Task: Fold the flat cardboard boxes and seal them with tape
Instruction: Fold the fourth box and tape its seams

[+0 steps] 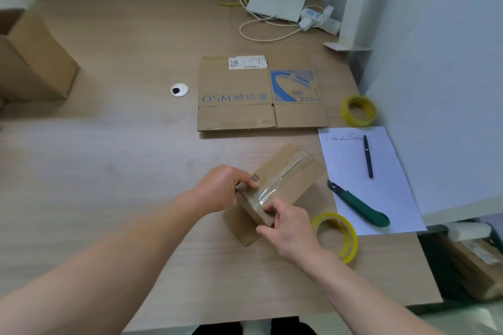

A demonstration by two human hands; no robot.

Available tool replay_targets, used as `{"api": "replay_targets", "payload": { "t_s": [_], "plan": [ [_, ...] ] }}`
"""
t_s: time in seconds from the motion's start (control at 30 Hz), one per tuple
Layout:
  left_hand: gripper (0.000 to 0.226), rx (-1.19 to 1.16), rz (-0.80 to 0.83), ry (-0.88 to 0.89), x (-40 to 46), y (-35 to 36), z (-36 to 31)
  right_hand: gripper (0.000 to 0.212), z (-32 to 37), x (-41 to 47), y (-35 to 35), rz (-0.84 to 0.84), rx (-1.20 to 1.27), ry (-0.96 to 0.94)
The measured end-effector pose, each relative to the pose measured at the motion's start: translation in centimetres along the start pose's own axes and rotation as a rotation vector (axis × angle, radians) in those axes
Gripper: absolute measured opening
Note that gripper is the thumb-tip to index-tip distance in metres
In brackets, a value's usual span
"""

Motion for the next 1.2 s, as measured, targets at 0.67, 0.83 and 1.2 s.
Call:
{"api": "replay_targets", "payload": {
  "t_s": [0.67, 0.83, 1.2],
  "plan": [
    [0.058, 0.069, -0.208, -0.58, -7.4, -3.1, 2.5, 0.097, -2.5, 0.9, -3.3, -0.042, -0.129, 0.189],
    [0.075, -0.246, -0.323, -0.532, -7.2, 1.1, 1.9, 0.099, -0.3, 2.4, -4.2, 0.108, -0.236, 0.051],
    [0.082, -0.466, -0.268, -0.213, -5.5, 1.7, 3.4, 0.058, -1.5, -1.0, 1.1, 0.085, 0.022, 0.132]
  ]
}}
Point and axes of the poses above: each hand's wrist, its own x-axis towards the middle knuckle, its own y-axis out of the palm, z = x × y, the point moved 7 cm from there along x, towards the middle knuckle, and after that the axes turned 14 degrees about z, right-handed, at the moved point
